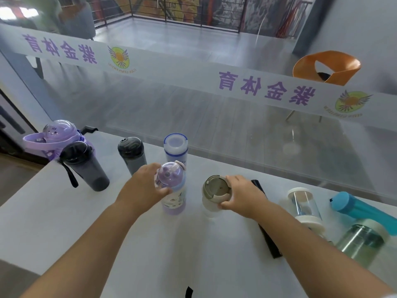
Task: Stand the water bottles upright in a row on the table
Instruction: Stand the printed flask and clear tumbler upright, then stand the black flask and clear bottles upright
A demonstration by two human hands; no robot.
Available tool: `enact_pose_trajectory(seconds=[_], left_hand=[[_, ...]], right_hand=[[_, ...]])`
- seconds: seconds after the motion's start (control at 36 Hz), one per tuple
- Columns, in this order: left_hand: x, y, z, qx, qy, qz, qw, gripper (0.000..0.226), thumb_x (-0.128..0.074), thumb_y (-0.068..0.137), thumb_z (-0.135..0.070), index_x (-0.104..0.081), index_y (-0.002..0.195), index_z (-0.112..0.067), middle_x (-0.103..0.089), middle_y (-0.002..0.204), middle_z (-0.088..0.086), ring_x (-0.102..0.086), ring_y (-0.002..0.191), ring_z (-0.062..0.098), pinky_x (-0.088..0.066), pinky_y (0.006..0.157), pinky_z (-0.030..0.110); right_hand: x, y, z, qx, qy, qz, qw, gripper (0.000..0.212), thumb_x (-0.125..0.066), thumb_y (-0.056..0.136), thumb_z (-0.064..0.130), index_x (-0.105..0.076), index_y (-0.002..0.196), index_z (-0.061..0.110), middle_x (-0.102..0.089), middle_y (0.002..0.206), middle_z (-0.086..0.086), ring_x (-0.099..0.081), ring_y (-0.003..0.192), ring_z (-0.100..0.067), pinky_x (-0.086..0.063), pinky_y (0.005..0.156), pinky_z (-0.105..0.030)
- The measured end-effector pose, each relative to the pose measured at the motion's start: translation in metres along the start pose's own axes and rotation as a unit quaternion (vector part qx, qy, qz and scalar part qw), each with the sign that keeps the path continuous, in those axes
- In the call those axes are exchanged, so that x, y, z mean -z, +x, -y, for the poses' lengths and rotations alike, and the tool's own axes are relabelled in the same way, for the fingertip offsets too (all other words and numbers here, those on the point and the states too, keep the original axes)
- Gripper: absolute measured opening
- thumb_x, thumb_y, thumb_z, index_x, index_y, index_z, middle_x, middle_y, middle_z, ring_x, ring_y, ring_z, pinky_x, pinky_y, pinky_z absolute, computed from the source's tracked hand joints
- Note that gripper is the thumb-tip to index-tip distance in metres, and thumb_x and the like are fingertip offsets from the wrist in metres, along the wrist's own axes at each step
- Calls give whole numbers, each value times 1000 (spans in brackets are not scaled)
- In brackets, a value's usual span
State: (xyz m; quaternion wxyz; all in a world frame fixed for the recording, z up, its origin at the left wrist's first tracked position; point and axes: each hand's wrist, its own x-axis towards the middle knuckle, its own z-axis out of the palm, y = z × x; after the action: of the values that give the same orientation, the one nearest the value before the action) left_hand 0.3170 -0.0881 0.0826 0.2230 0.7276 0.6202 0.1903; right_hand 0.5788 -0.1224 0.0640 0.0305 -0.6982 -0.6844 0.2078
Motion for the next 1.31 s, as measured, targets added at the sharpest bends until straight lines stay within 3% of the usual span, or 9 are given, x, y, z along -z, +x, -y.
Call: enact_pose_trajectory(seconds=[0.08, 0.22, 0.31, 0.39, 0.67, 1.08, 1.19, 1.31], left_hand=[[5, -9, 11, 22, 27, 8, 999, 53, -75, 70, -43, -58, 115, -21, -62, 103, -1, -59, 89, 16, -50, 76, 31], [8, -29, 22, 39, 84, 78, 993, 51, -71, 77, -43, -57, 119, -18, -64, 110, 0, -54, 87, 13, -41, 74, 26], [4, -41, 24, 47, 111, 124, 985, 50, -69, 78, -45, -56, 119, -21, -63, 113, -1, -58, 94, 16, -44, 78, 27], [-6, -52, 23, 31, 134, 165, 977, 49, -66, 79, -49, -54, 120, -24, -62, 114, -2, -60, 100, 18, -51, 85, 32], [-55, -77, -13, -50, 163, 267, 948, 50, -62, 82, -50, -51, 123, -25, -59, 120, -2, -58, 104, 20, -51, 91, 33], [-162, -76, -136, -128, 129, 308, 934, 51, -60, 85, -44, -46, 130, -26, -51, 129, -5, -53, 115, 19, -47, 92, 33], [-195, -74, -162, -121, 115, 293, 942, 61, -60, 85, -46, -36, 138, -28, -39, 137, -5, -54, 111, 20, -50, 90, 35], [-221, -74, -177, -80, 99, 278, 952, 68, -57, 83, -55, -30, 141, -32, -19, 147, -2, -51, 116, 25, -49, 89, 35]], right_hand=[[7, -13, -2, -13, -25, -2, 1000, 66, -68, 80, 46, -45, 135, 18, -48, 133, -3, -46, 123, -24, -43, 93, -34], [4, -41, -8, -66, -40, 20, 997, 69, -63, 83, 52, -42, 138, 17, -49, 139, -2, -48, 126, -22, -44, 100, -40], [-5, -61, -10, -89, -39, 41, 994, 69, -62, 82, 55, -43, 138, 18, -51, 137, -2, -50, 124, -22, -44, 100, -40], [-15, -82, -12, -111, -40, 69, 991, 69, -61, 83, 55, -42, 138, 18, -52, 137, -2, -51, 123, -22, -45, 100, -40], [-29, -148, -39, -184, -37, 114, 976, 67, -61, 84, 53, -42, 138, 19, -55, 130, -3, -56, 114, -21, -48, 94, -36], [5, -191, -160, -223, -22, 32, 974, 45, -59, 87, 47, -55, 123, 20, -63, 117, -1, -60, 105, -20, -51, 90, -36], [14, -186, -193, -207, -18, 10, 978, 38, -59, 89, 45, -56, 120, 24, -63, 117, 1, -61, 102, -19, -52, 88, -35], [20, -174, -218, -181, -34, 10, 983, 42, -56, 91, 43, -51, 128, 24, -58, 126, 2, -57, 112, -19, -48, 92, -34]])
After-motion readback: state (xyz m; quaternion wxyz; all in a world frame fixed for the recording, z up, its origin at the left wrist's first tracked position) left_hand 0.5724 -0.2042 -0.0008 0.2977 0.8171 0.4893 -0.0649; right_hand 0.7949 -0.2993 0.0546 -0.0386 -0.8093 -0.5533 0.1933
